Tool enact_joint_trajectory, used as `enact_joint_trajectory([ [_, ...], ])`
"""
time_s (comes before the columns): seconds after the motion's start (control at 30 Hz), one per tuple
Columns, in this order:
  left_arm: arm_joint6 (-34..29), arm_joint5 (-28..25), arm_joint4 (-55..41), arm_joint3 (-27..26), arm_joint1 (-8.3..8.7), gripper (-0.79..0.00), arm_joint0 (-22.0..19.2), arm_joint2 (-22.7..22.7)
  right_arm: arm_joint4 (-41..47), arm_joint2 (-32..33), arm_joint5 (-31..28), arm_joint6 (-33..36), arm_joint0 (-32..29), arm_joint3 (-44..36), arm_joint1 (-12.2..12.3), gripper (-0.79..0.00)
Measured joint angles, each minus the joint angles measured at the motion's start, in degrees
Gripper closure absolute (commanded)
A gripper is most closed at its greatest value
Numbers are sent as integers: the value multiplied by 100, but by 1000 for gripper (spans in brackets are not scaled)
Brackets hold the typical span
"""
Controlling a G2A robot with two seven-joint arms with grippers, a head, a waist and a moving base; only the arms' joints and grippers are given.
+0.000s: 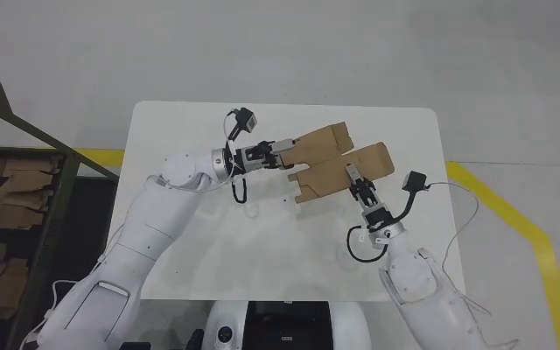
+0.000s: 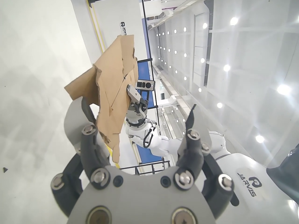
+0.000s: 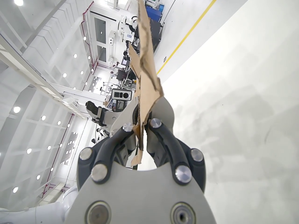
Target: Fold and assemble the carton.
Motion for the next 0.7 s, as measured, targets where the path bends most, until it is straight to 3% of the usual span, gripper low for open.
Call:
enact_joint_trajectory([
  [0.53,70,138,341,130,-25,-317,-64,44,-73,41,46,65,-34,-42,-61,0],
  [0.7,150,160,512,124,-26,-182,-72,43,-122,54,75,69,-51,-77,-79,0],
])
